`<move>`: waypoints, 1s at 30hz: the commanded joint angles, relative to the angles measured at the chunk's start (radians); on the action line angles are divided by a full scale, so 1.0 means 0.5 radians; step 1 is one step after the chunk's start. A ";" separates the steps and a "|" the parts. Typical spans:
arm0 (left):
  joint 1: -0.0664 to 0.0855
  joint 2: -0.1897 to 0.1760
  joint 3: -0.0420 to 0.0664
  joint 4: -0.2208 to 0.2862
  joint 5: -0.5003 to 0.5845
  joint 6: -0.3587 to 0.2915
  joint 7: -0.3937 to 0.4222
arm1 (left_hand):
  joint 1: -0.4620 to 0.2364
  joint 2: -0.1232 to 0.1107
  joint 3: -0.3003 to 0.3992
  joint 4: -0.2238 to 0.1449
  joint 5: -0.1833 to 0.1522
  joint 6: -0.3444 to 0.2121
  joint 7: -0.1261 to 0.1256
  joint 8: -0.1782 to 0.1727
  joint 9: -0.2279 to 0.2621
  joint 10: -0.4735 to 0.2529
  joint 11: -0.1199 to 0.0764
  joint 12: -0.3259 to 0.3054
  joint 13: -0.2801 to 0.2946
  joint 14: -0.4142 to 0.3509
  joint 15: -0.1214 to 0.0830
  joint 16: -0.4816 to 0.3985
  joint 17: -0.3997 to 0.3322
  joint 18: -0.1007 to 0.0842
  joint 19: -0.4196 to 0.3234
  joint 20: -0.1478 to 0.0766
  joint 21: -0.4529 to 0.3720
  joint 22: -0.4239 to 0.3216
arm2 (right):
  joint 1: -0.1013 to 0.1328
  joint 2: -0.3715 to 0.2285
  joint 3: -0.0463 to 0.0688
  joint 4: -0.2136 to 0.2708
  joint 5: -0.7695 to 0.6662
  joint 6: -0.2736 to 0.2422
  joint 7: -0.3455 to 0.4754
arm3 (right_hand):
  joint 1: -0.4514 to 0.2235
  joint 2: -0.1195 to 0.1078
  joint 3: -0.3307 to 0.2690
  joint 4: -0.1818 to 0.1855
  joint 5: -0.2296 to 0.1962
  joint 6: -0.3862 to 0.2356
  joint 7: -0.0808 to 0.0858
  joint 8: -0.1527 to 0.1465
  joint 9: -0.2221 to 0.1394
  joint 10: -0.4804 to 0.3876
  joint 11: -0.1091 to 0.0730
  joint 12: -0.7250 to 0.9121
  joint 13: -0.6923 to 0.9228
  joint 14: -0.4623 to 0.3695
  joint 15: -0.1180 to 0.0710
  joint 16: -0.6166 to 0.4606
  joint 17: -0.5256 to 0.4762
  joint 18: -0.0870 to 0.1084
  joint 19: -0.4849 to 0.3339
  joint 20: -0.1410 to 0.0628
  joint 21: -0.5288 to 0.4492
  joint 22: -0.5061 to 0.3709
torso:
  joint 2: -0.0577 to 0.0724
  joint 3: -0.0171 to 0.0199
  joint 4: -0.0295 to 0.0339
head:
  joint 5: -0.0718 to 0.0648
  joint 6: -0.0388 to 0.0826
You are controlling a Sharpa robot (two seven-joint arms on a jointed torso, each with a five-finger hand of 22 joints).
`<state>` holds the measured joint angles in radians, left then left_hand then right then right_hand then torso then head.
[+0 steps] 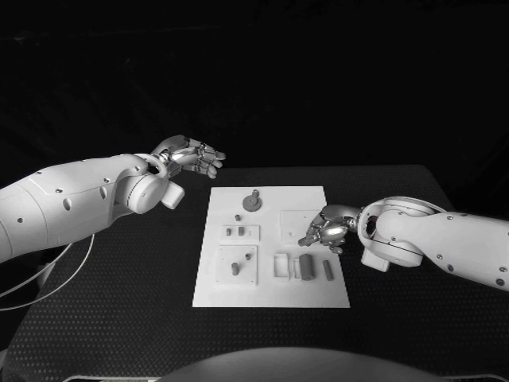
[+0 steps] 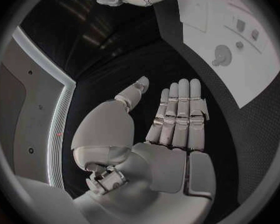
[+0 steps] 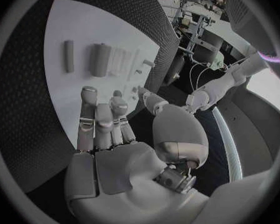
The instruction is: Assemble the parts on the task board
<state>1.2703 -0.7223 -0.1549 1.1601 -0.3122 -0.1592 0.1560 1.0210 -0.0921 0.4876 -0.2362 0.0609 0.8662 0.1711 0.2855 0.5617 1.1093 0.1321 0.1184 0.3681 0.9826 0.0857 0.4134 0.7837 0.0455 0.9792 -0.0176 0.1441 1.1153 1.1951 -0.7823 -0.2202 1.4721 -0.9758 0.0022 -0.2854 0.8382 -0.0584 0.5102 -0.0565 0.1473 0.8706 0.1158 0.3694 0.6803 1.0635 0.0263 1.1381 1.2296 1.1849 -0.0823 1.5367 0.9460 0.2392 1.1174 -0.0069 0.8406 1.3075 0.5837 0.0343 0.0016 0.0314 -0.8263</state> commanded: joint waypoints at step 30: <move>0.000 -0.002 0.000 0.030 0.012 0.051 0.002 | -0.017 0.010 -0.009 0.005 -0.004 0.007 0.003 0.004 0.001 -0.015 -0.006 0.007 0.004 0.015 -0.002 -0.015 0.005 0.035 0.011 0.005 -0.015 0.003 | -0.107 0.128 -0.051 -0.143 0.080 0.107 -0.378 | -0.293 -0.045 0.022 0.055 0.000 0.092 -0.002 -0.089 0.021 -0.067 -0.044 0.088 -0.096 0.056 -0.037 0.034 0.039 0.045 -0.016 -0.031 0.034 0.044 | 0.002 -0.0027 0.005 | -0.018 -0.043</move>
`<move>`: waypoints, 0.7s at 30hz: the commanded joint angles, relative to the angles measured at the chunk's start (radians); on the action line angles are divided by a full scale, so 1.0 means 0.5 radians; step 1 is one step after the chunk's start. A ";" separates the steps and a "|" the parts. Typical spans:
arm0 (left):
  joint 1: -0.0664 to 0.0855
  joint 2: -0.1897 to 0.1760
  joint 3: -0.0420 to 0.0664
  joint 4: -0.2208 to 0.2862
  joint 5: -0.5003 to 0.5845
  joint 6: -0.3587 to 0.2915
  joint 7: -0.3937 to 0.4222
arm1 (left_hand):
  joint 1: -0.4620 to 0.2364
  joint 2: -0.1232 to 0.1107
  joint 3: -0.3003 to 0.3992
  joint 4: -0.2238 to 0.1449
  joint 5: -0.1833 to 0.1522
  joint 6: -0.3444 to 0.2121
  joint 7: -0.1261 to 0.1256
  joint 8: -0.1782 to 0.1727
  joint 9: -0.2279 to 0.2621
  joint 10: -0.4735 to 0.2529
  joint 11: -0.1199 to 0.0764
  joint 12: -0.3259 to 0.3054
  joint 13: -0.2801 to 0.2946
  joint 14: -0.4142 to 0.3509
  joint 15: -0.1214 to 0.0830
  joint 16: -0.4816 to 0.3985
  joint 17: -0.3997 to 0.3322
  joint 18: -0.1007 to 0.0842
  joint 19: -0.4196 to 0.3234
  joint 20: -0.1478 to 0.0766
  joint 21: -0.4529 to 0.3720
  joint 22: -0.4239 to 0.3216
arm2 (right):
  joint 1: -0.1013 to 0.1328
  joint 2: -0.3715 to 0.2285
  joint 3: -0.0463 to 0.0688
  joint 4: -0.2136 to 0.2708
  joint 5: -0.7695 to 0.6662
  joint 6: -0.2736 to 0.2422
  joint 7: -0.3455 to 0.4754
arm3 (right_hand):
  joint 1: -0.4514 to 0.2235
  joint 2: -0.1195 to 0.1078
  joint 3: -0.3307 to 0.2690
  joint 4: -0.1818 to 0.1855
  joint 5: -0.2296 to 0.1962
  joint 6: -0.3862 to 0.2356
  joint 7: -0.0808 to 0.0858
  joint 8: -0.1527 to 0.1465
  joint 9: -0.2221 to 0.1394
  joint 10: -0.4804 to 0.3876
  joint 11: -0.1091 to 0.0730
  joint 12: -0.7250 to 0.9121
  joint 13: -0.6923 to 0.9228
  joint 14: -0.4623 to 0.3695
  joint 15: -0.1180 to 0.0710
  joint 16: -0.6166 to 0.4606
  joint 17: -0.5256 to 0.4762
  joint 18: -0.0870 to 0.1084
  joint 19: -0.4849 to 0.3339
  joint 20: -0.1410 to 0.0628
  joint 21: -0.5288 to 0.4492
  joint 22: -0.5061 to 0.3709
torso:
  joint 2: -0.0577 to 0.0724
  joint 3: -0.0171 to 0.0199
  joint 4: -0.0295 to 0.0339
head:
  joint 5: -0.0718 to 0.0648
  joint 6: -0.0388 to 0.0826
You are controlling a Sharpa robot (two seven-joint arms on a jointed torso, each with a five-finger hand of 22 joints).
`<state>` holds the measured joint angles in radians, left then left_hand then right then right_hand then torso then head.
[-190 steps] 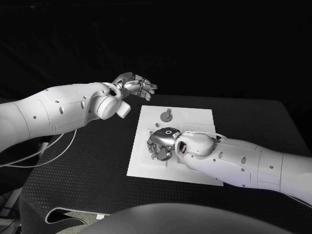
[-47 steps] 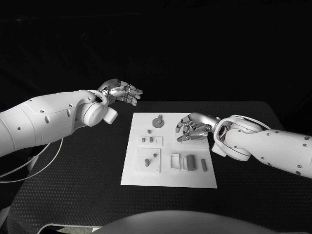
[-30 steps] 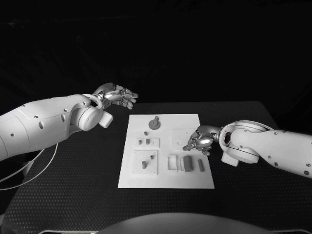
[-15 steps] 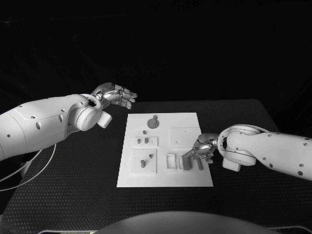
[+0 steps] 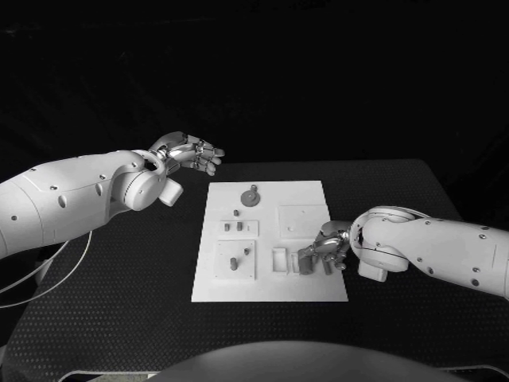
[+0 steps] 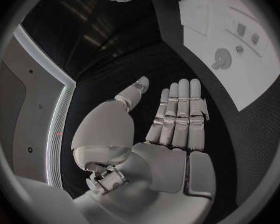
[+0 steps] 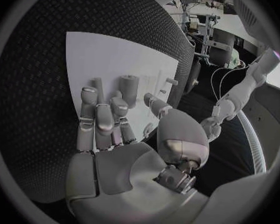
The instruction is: Assemble the parts on the task board
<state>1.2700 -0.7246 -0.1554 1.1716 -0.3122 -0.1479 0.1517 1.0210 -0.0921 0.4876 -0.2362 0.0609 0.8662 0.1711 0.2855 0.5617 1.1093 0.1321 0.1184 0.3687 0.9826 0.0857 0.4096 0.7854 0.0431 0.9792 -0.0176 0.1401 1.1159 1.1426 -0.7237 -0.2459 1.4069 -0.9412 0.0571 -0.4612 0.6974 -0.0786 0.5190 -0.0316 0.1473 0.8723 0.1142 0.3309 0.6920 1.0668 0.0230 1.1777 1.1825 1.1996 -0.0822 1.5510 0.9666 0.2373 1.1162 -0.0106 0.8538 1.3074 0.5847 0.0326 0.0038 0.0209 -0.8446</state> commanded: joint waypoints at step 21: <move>0.001 0.004 0.001 0.009 0.012 0.037 0.006 | -0.020 0.011 -0.010 0.008 -0.003 0.008 0.003 0.004 0.001 -0.015 -0.006 0.008 0.004 0.015 -0.001 -0.011 0.005 0.039 0.010 0.006 -0.009 0.002 | -0.044 0.079 -0.003 -0.081 -0.012 0.118 -0.043 | 0.037 0.124 0.059 -0.333 0.000 0.113 0.008 -0.063 0.003 -0.105 -0.030 0.059 -0.065 0.013 -0.029 0.016 -0.019 0.049 -0.023 -0.014 0.032 0.042 | -0.001 -0.0004 0.000 | 0.010 -0.027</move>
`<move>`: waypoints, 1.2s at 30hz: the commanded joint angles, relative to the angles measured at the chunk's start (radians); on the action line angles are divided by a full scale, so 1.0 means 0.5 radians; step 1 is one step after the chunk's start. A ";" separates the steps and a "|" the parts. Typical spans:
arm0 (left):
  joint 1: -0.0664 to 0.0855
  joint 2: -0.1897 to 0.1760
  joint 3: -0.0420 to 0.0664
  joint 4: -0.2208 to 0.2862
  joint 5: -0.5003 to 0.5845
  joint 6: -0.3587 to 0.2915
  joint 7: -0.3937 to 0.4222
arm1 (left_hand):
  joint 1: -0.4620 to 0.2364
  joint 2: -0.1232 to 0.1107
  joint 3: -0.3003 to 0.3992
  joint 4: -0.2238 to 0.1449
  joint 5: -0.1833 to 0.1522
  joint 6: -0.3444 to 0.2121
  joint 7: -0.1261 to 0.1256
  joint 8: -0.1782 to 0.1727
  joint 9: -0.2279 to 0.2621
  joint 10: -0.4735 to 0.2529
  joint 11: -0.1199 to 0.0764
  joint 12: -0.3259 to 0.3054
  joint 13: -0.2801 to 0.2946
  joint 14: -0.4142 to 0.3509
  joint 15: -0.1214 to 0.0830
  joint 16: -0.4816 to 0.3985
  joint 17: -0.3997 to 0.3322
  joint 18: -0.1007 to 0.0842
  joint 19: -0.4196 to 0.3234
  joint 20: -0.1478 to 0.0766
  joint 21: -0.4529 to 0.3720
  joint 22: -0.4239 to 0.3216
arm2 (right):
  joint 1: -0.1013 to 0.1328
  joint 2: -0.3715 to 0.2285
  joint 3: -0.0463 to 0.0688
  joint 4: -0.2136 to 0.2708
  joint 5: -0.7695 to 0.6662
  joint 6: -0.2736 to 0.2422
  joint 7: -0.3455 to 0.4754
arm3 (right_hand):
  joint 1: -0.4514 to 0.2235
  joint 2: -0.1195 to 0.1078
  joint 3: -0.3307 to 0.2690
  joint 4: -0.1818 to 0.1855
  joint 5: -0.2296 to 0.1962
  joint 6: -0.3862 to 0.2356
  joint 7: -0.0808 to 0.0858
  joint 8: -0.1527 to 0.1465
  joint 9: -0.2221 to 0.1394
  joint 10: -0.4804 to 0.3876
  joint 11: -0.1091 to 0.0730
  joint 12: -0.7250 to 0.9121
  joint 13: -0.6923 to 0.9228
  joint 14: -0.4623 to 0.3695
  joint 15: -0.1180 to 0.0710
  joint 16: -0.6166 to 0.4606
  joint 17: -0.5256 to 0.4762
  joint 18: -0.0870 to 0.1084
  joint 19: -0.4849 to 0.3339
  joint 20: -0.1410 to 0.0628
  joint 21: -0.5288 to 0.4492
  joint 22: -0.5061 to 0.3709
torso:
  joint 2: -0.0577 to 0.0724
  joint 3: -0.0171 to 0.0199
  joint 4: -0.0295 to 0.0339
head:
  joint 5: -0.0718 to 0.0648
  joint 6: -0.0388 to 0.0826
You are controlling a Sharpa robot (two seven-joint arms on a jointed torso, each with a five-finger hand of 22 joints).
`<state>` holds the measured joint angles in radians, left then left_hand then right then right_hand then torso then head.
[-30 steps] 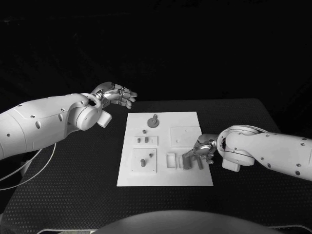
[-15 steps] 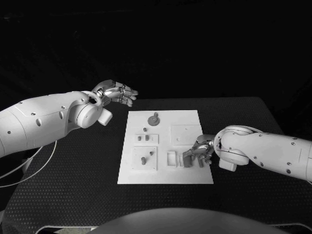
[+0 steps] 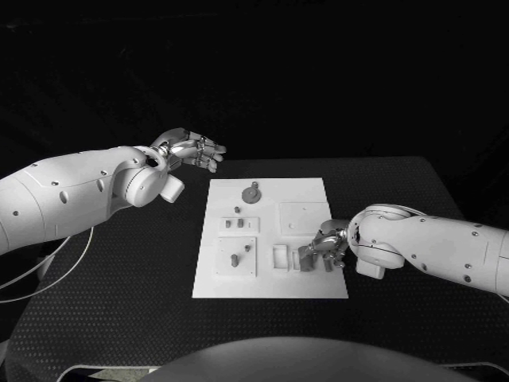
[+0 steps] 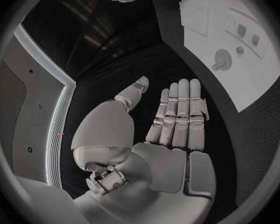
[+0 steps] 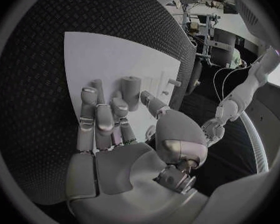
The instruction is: Assemble the parts on the task board
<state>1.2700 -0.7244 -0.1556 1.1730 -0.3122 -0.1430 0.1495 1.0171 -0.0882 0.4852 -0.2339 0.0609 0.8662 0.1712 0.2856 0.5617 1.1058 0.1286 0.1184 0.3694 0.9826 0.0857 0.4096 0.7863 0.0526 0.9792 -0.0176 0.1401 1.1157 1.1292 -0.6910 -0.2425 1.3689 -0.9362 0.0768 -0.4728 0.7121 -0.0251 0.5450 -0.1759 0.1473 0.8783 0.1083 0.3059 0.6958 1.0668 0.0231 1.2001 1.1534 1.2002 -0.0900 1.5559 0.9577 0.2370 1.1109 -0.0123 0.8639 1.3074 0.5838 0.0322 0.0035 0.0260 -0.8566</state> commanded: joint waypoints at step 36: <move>0.002 -0.003 0.001 0.014 0.012 0.032 -0.009 | -0.018 0.004 -0.006 0.011 -0.003 0.009 0.002 0.005 0.001 -0.009 0.001 0.009 0.005 0.013 0.000 -0.018 0.007 0.020 0.008 0.007 -0.014 0.004 | 0.012 0.008 -0.009 0.054 -0.054 -0.071 0.003 | 0.015 0.210 0.075 -0.125 0.000 0.307 -0.037 -0.011 0.005 -0.080 -0.082 0.079 -0.107 0.064 -0.057 0.021 0.041 0.050 0.007 0.002 0.021 0.042 | 0.000 0.0002 -0.001 | -0.011 -0.005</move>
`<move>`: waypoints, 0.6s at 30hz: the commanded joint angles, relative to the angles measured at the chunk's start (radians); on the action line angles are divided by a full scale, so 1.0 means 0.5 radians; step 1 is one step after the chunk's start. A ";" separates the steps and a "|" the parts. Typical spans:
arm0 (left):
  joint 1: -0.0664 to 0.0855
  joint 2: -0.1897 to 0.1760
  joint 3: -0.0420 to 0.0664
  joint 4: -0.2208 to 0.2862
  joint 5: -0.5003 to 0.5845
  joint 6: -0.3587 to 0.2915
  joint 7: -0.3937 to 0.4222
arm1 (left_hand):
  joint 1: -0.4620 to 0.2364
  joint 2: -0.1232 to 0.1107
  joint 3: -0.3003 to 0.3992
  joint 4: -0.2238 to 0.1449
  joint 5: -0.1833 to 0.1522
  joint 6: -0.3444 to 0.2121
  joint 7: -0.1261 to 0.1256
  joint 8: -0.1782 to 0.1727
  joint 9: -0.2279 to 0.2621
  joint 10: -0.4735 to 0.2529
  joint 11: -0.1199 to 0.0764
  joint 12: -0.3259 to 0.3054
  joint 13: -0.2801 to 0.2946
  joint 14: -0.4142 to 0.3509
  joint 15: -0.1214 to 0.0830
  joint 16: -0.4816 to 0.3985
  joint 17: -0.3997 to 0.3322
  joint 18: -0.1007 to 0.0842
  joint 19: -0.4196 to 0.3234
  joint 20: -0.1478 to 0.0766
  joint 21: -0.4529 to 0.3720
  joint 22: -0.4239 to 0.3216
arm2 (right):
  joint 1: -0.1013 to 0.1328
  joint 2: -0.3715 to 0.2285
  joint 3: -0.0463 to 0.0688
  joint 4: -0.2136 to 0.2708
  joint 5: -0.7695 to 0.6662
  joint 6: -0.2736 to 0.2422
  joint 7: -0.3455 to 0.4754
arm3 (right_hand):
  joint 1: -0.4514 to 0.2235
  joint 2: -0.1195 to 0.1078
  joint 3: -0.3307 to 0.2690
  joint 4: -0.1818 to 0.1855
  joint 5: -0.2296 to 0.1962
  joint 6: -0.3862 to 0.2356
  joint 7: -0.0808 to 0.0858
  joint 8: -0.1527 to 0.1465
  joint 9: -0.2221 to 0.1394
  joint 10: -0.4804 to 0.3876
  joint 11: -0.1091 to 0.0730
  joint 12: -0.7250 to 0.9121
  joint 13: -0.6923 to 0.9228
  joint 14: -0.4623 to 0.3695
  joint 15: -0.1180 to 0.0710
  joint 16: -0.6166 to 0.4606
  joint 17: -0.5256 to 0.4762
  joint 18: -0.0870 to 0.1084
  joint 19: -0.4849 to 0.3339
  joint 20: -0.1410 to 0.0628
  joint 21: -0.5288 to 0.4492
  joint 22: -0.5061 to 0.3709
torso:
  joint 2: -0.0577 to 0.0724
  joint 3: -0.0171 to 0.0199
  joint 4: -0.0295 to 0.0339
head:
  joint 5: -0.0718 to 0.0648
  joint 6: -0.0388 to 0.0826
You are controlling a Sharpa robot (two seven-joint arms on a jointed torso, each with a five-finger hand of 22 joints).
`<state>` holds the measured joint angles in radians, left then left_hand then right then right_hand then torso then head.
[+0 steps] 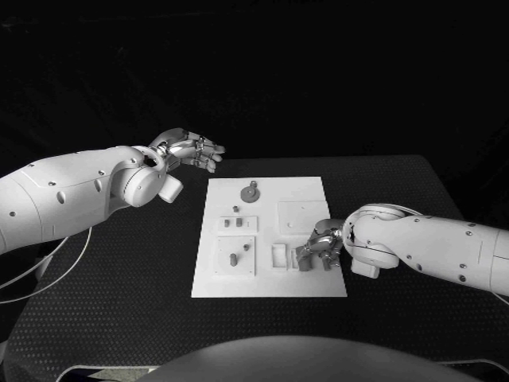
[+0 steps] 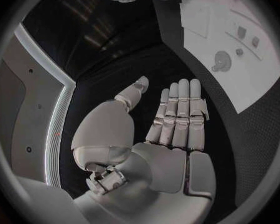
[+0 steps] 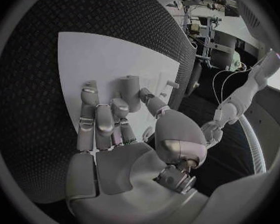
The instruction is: Assemble the parts on the task board
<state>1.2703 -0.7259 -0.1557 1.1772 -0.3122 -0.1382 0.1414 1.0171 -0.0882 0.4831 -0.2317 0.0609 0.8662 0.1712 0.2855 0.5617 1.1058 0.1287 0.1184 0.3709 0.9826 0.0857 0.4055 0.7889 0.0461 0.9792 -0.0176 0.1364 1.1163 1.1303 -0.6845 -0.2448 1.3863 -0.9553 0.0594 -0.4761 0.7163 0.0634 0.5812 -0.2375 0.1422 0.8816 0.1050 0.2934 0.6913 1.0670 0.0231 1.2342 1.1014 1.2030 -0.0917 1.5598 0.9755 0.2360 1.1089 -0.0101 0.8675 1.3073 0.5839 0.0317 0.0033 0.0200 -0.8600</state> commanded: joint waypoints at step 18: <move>0.002 0.001 0.001 0.012 0.012 0.025 -0.001 | -0.015 0.006 0.001 0.007 -0.003 0.011 0.001 0.005 0.001 -0.009 0.000 0.010 0.004 0.013 0.000 -0.013 0.005 0.033 0.007 0.007 -0.009 0.004 | 0.167 0.018 -0.004 0.107 0.207 0.027 -0.047 | -0.031 0.048 -0.003 0.003 0.010 0.336 -0.043 0.012 0.006 -0.070 -0.094 0.011 -0.016 0.072 -0.066 0.015 0.020 0.052 0.014 -0.003 0.017 0.040 | 0.001 0.0001 0.001 | -0.008 0.007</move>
<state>1.2704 -0.7268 -0.1559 1.1806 -0.3122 -0.1377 0.1371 1.0171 -0.0882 0.4831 -0.2317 0.0609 0.8662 0.1712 0.2856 0.5618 1.1058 0.1287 0.1184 0.3716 0.9826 0.0857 0.4055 0.7899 0.0452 0.9792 -0.0176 0.1362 1.1171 1.2129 -0.6839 -0.2465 1.4455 -0.9102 0.0407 -0.4846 0.7057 0.0848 0.5783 -0.2402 0.1441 0.8814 0.1051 0.2989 0.6961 1.0706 0.0194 1.2341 1.0941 1.2042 -0.0906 1.5635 0.9846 0.2359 1.1131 -0.0106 0.8729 1.3073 0.5836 0.0320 0.0027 0.0164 -0.8552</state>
